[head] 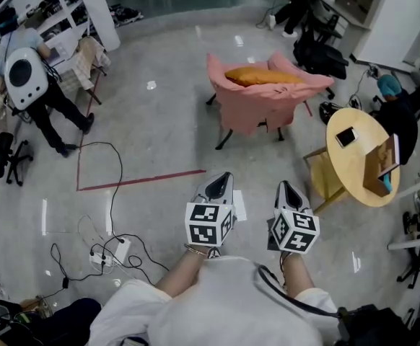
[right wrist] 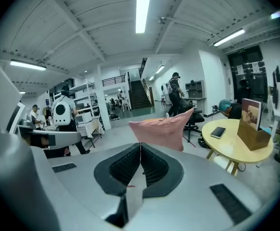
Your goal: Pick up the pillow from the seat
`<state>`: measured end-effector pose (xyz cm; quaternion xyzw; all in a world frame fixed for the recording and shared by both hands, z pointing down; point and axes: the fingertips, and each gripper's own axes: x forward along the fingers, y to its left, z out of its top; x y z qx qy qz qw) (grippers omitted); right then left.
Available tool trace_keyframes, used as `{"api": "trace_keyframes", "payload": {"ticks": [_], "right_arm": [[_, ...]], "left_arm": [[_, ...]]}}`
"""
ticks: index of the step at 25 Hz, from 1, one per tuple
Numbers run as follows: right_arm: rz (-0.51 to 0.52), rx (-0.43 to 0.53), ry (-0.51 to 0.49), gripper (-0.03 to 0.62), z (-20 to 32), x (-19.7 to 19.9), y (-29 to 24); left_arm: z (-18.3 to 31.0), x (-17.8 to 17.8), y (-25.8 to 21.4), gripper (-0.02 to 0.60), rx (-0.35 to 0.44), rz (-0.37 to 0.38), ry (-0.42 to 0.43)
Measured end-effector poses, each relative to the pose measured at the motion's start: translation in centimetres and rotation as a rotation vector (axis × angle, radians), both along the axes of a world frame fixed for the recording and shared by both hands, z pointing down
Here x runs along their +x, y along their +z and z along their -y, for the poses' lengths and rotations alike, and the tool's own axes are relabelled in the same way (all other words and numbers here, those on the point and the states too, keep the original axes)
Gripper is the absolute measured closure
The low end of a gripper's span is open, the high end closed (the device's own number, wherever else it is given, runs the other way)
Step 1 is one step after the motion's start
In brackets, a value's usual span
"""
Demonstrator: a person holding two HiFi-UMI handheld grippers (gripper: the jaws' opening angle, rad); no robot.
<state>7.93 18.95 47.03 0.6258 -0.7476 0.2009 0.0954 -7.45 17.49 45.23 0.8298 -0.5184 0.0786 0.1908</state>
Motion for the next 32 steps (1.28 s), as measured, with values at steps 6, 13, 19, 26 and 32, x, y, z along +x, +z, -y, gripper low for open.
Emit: {"api": "trace_keyframes", "payload": {"ticks": [6, 13, 19, 26, 32], "right_arm": [[-0.001, -0.020, 0.040, 0.565, 1.9, -1.2, 0.5], [-0.004, -0.064, 0.085, 0.565, 3.3, -1.6, 1.7], [-0.005, -0.105, 0.107, 0.565, 4.5, -0.9, 2.8], [0.018, -0.126, 0.093, 0.565, 8.5, -0.5, 4.4], [0.020, -0.123, 0.059, 0.565, 14.1, 1.2, 4.2]], "left_arm": [[2.3, -2.6, 0.3, 0.574, -0.003, 0.012, 0.008], [4.7, -4.1, 1.1, 0.574, -0.033, 0.012, 0.029], [6.1, -3.1, 1.9, 0.574, -0.056, 0.007, 0.061], [9.5, -2.2, 3.0, 0.574, -0.070, 0.020, 0.054], [15.2, -0.9, 2.6, 0.574, -0.062, 0.021, 0.009]]}}
